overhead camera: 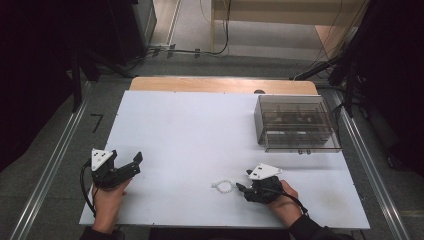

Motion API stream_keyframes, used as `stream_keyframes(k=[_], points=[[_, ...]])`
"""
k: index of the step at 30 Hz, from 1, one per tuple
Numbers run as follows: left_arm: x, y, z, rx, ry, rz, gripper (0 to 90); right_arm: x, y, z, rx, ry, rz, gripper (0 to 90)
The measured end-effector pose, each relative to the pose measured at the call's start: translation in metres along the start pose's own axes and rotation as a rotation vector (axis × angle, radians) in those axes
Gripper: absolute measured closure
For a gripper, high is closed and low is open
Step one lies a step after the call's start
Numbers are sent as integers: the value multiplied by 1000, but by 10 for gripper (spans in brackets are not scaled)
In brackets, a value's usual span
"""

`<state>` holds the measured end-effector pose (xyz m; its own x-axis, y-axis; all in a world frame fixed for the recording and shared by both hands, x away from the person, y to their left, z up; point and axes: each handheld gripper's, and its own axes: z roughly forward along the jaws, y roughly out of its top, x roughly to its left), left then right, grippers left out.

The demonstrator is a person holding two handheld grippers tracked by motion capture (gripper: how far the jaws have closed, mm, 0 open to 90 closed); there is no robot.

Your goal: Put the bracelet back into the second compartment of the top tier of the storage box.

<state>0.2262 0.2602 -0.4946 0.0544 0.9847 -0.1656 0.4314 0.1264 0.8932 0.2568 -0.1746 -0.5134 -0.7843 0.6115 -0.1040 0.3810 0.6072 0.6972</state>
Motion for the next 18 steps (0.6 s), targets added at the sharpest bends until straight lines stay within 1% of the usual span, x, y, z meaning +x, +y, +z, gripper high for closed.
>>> stream_keyframes(k=[9, 13, 18], points=[[0, 0, 0, 1, 1, 1, 109, 3, 2, -1, -11, 16, -8, 421], [0, 0, 0, 1, 1, 0, 109, 4, 2, -1, -11, 20, -1, 429], [0, 0, 0, 2, 1, 0, 109, 6, 4, -1, -22, 33, -7, 434]])
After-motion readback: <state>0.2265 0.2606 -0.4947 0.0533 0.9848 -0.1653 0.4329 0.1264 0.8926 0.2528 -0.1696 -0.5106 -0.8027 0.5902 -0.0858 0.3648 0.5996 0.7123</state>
